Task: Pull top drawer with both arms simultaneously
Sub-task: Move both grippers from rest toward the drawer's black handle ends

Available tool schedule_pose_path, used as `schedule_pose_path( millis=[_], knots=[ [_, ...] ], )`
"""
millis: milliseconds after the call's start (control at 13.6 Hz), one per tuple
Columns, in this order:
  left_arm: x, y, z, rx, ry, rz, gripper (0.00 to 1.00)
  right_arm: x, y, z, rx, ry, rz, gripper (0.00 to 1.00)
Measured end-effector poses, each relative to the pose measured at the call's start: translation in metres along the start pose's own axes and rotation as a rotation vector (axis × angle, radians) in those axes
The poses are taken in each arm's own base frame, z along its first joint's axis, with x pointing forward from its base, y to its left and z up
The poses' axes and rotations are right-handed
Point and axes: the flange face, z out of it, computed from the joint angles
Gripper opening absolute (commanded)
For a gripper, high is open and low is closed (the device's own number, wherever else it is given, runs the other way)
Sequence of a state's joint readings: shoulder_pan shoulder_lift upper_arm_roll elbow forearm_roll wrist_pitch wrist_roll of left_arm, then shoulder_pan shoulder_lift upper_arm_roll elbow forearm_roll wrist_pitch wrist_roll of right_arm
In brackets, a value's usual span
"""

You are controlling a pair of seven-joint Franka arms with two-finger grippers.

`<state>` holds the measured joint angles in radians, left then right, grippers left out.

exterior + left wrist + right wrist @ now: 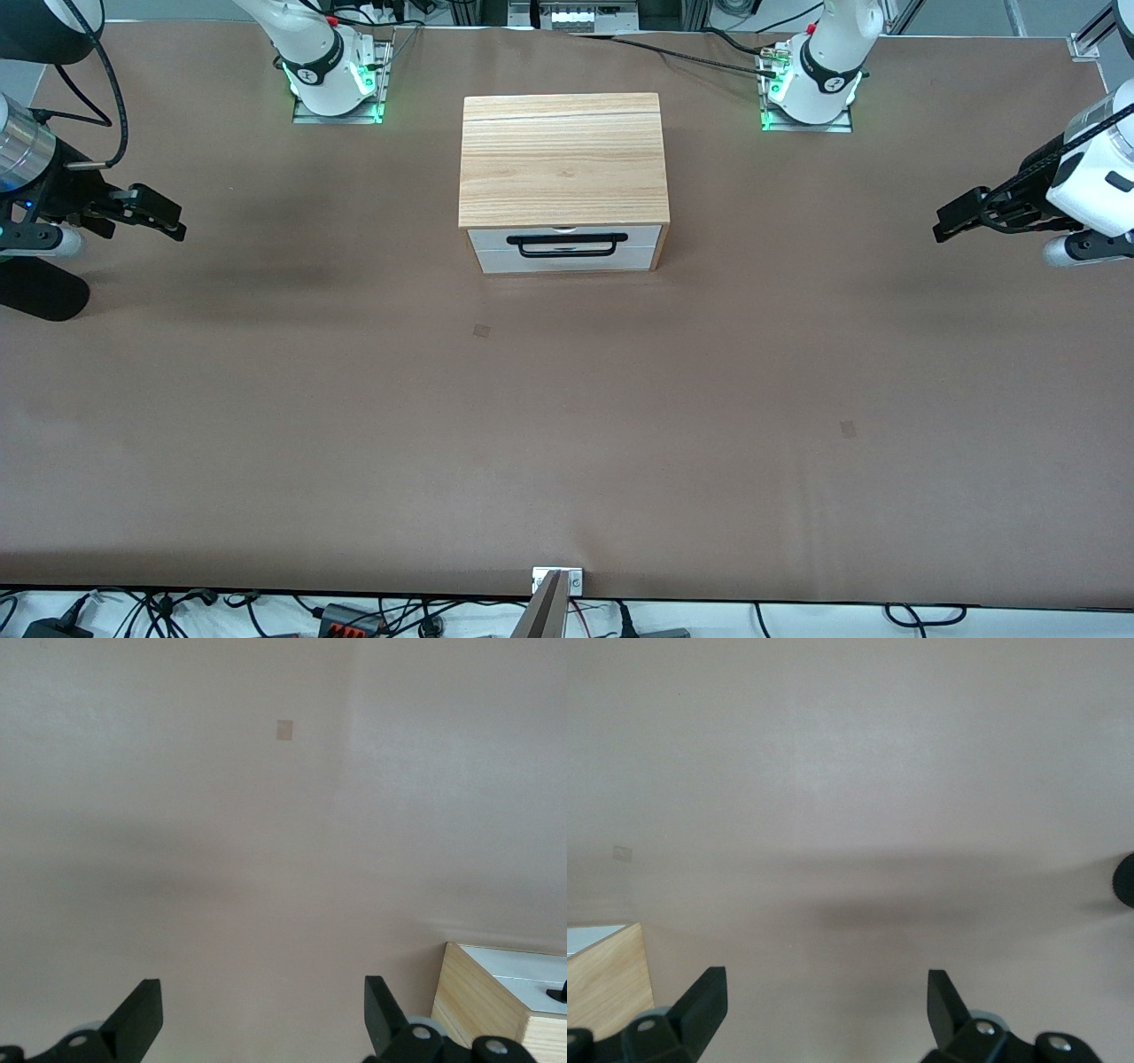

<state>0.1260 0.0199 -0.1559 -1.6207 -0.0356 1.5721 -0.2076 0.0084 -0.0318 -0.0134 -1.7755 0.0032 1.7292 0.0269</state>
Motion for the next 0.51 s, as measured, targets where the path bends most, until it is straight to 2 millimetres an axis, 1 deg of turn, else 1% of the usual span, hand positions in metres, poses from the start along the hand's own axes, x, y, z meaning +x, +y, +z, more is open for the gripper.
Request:
schedule_pose_path(
  millis=[513],
  knots=[
    [0.0006,-0.0012,0.0005,-0.009,-0.003,-0.004,1.00,0.0000,0.0001,0.0000,0.000,0.000,0.000,1.00]
  ],
)
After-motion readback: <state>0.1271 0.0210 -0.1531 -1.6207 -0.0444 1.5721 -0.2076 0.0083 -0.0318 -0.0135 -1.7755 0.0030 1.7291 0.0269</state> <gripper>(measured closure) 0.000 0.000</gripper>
